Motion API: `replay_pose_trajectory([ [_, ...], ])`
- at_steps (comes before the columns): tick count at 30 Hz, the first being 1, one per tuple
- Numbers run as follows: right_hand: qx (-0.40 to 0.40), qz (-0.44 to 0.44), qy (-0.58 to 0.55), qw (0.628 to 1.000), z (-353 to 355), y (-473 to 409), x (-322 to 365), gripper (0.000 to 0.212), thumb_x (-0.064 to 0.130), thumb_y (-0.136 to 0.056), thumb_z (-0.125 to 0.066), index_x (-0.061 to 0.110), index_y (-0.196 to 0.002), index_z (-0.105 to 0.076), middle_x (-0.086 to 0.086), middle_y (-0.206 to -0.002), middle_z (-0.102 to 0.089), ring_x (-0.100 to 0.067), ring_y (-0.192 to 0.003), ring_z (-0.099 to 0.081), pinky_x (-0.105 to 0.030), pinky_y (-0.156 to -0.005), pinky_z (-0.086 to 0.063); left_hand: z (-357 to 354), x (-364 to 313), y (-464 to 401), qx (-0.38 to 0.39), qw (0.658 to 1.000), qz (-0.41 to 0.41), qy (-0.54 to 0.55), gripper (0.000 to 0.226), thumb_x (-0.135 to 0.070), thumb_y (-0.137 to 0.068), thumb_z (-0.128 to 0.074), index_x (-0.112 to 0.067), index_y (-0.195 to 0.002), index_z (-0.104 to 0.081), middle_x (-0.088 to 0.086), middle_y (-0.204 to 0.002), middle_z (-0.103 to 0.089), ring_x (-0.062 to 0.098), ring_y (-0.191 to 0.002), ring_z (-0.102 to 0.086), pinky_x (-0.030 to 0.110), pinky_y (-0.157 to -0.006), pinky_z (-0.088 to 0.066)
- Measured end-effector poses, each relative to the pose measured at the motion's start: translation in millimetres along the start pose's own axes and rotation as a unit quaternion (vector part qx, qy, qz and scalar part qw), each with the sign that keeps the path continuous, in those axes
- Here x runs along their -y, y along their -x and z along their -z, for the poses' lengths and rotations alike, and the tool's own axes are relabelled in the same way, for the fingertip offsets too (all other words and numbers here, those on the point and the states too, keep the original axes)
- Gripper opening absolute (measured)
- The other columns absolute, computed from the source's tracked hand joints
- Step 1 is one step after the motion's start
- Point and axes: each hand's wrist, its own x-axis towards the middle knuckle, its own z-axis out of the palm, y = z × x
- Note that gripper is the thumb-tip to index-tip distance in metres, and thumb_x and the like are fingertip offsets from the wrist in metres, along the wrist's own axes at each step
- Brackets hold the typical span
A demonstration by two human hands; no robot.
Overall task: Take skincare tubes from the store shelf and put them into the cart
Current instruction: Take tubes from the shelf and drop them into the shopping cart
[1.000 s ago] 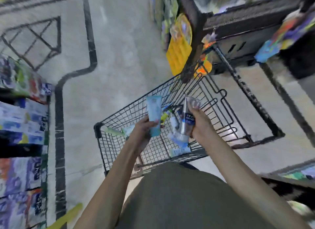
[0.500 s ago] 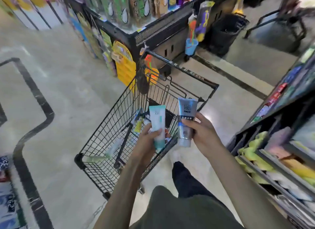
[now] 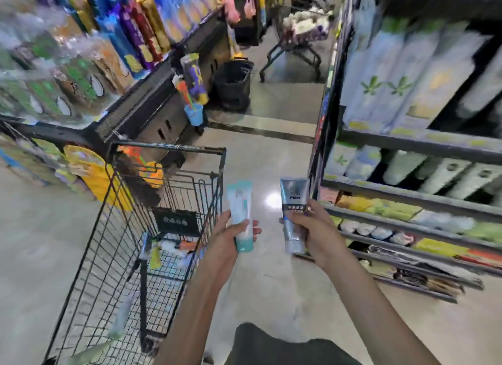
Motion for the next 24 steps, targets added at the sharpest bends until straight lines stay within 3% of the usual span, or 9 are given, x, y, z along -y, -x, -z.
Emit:
replay_pose_trajectory([
  [3, -0.02, 0.014, 0.005, 1.0, 47, 15, 21, 0.048, -0.009, -0.082, -0.073, 0.008, -0.126, -0.062, -0.015, -0.098, -0.075, -0.033, -0.091, -0.071, -0.034, -0.072, -0.058, -47, 17, 0, 0.034, 0.999, 0.006, -0.009, 0.058, -0.003, -0.079, -0.072, -0.007, -0.134, -0.054, 0.026, -0.103, -0.07, 0.035, -0.087, -0.068, 0.045, -0.081, -0.049],
  [7, -0.038, 0.037, 0.005, 0.999, 112, 37, 49, 0.048, -0.01, -0.083, -0.075, 0.022, -0.117, -0.065, -0.006, -0.094, -0.075, -0.018, -0.078, -0.069, -0.021, -0.056, -0.05, -116, 43, 3, 0.061, 0.998, 0.003, -0.031, 0.056, 0.001, -0.074, -0.076, -0.009, -0.126, -0.057, 0.022, -0.101, -0.072, 0.032, -0.083, -0.07, 0.037, -0.071, -0.058],
  [10, -0.067, 0.057, 0.02, 0.996, 160, 48, 64, 0.048, -0.006, -0.08, -0.08, 0.026, -0.114, -0.066, -0.007, -0.093, -0.075, -0.029, -0.086, -0.064, -0.039, -0.076, -0.051, -161, 66, 7, 0.085, 0.995, 0.011, -0.042, 0.059, 0.002, -0.068, -0.08, -0.011, -0.121, -0.059, 0.023, -0.105, -0.072, 0.032, -0.085, -0.069, 0.036, -0.072, -0.058],
  [12, -0.084, 0.062, 0.034, 0.994, 190, 56, 74, 0.051, -0.001, -0.081, -0.081, 0.021, -0.123, -0.066, -0.005, -0.093, -0.076, -0.027, -0.086, -0.066, -0.041, -0.08, -0.05, -187, 81, 9, 0.099, 0.993, 0.013, -0.055, 0.06, 0.001, -0.071, -0.08, -0.012, -0.125, -0.059, 0.025, -0.11, -0.072, 0.032, -0.088, -0.068, 0.04, -0.079, -0.055],
  [15, -0.089, 0.07, 0.036, 0.993, 222, 67, 84, 0.045, 0.0, -0.085, -0.079, 0.019, -0.124, -0.066, 0.002, -0.085, -0.074, -0.015, -0.074, -0.066, -0.027, -0.063, -0.048, -218, 97, 10, 0.109, 0.992, 0.016, -0.065, 0.057, 0.001, -0.075, -0.076, -0.011, -0.129, -0.058, 0.023, -0.108, -0.072, 0.03, -0.09, -0.069, 0.045, -0.085, -0.051],
  [18, -0.102, 0.08, 0.035, 0.991, 247, 74, 95, 0.043, 0.0, -0.085, -0.078, 0.014, -0.123, -0.064, 0.003, -0.079, -0.071, -0.01, -0.062, -0.063, -0.022, -0.051, -0.048, -248, 108, 13, 0.122, 0.989, 0.016, -0.082, 0.058, 0.002, -0.073, -0.078, -0.012, -0.127, -0.06, 0.02, -0.103, -0.073, 0.028, -0.083, -0.07, 0.041, -0.078, -0.054],
  [21, -0.131, 0.079, 0.026, 0.988, 261, 72, 109, 0.043, -0.002, -0.083, -0.078, 0.009, -0.121, -0.063, -0.014, -0.1, -0.076, -0.034, -0.093, -0.074, -0.041, -0.079, -0.058, -269, 114, 10, 0.133, 0.987, 0.013, -0.093, 0.055, 0.002, -0.079, -0.075, -0.014, -0.129, -0.059, 0.02, -0.104, -0.072, 0.027, -0.081, -0.069, 0.039, -0.075, -0.055],
  [24, -0.137, 0.098, 0.028, 0.985, 265, 63, 128, 0.041, -0.001, -0.082, -0.08, 0.01, -0.118, -0.064, -0.013, -0.105, -0.076, -0.036, -0.101, -0.073, -0.046, -0.088, -0.057, -285, 113, 5, 0.146, 0.983, 0.007, -0.107, 0.049, 0.002, -0.084, -0.07, -0.013, -0.13, -0.058, 0.021, -0.109, -0.071, 0.027, -0.085, -0.07, 0.037, -0.073, -0.058],
])
